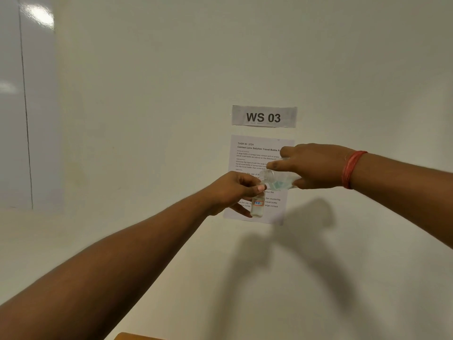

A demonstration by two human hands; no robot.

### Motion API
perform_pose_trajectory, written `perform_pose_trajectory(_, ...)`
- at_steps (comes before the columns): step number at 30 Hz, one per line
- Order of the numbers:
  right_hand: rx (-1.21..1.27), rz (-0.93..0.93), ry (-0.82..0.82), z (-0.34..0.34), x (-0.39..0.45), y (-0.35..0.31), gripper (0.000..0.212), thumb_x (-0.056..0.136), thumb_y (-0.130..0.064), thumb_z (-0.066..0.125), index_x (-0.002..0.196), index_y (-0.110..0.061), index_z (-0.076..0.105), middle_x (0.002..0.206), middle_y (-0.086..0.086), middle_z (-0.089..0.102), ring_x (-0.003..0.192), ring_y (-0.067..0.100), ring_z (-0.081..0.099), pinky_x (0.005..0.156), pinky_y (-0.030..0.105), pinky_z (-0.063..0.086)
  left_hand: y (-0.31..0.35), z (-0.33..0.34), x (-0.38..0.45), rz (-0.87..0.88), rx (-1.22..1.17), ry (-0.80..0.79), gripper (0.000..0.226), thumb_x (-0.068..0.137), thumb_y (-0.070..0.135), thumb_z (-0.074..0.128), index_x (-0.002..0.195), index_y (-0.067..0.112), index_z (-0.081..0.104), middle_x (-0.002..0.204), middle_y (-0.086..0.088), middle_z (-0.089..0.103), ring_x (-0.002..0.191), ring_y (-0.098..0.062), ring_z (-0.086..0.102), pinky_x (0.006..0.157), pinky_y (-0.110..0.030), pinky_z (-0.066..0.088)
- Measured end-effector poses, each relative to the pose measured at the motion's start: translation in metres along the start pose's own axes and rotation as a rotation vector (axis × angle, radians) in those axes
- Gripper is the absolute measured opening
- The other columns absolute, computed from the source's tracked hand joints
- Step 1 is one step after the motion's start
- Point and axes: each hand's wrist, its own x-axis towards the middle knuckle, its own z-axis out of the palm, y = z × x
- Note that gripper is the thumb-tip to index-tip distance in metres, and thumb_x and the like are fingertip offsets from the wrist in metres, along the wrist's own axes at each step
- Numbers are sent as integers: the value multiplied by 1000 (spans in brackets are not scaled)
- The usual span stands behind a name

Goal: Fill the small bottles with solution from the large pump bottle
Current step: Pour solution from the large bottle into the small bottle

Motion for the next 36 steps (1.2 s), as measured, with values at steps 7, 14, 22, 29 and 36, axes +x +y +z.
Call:
perform_pose_trajectory(7, -9, -11, 5, 1, 2, 0, 72, 90, -38, 63, 151, -37, 23, 136, 2, 45, 105, 24, 59, 86, 37, 54, -1, 0, 2, 1, 5, 5, 24, 100, 22, 64, 117, 7, 72, 112, -6, 77, 100, -18, 74, 80, -52, 64)
perform_pose_trajectory(14, -13, -6, -13, 0, 3, -1, 72, 90, -38, 62, 150, -38, 22, 134, 2, 45, 104, 24, 59, 85, 38, 54, -3, 0, 3, -2, 8, 4, 25, 100, 22, 63, 117, 5, 72, 114, -7, 76, 104, -21, 73, 82, -54, 63)
perform_pose_trajectory(22, -9, -3, -19, -1, 2, -1, 73, 90, -38, 62, 151, -37, 22, 135, 2, 44, 105, 24, 58, 86, 37, 53, -3, 0, 3, -4, 0, 2, 24, 100, 21, 64, 116, 5, 72, 113, -8, 77, 103, -22, 74, 81, -53, 63)
perform_pose_trajectory(29, -30, -1, -28, -6, 1, -2, 72, 91, -38, 61, 152, -37, 21, 134, 2, 44, 104, 24, 58, 84, 34, 52, -3, 0, 1, 3, -18, 7, 24, 100, 21, 64, 116, 6, 72, 112, -9, 77, 104, -23, 74, 82, -54, 63)
perform_pose_trajectory(36, -22, 0, -29, -8, 0, -4, 72, 91, -37, 61, 152, -37, 21, 135, 2, 44, 105, 24, 57, 85, 35, 53, -2, 1, -1, 5, -7, 16, 24, 100, 21, 64, 116, 6, 72, 112, -7, 77, 100, -20, 75, 80, -51, 64)
